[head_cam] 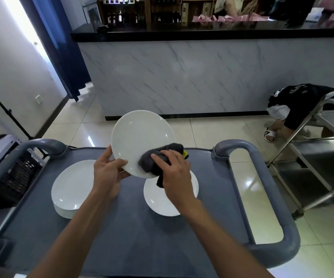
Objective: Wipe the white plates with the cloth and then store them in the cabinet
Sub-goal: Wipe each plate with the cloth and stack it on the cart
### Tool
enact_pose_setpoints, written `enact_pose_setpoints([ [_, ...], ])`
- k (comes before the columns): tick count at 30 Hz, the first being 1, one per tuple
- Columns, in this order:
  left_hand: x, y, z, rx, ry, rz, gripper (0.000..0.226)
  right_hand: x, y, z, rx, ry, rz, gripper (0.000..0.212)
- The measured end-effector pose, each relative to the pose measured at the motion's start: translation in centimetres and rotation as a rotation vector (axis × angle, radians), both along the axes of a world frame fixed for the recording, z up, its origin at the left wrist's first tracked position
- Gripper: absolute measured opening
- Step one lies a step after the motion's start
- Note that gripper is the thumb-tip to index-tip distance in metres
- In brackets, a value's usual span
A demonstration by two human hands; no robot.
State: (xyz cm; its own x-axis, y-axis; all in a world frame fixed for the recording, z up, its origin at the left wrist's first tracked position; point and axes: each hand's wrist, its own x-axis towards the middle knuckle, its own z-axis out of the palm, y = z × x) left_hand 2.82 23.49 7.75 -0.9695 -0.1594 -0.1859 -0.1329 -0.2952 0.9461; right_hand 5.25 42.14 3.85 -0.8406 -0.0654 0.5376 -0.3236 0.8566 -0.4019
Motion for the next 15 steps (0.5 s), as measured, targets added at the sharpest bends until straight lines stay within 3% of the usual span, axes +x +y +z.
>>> enact_pose_setpoints([
  [9, -0.3, -0.4, 0.2, -0.008, 0.012, -0.006, 0.054, 2.5, -2.2, -1.7, 0.011, 0.055, 0.148, 0.066],
  [15, 0.1, -1.7, -0.4, -0.017, -0.014, -0.020, 0.052, 1.4, 1.0, -2.0, 0.050, 0.051, 0.045, 0.061],
])
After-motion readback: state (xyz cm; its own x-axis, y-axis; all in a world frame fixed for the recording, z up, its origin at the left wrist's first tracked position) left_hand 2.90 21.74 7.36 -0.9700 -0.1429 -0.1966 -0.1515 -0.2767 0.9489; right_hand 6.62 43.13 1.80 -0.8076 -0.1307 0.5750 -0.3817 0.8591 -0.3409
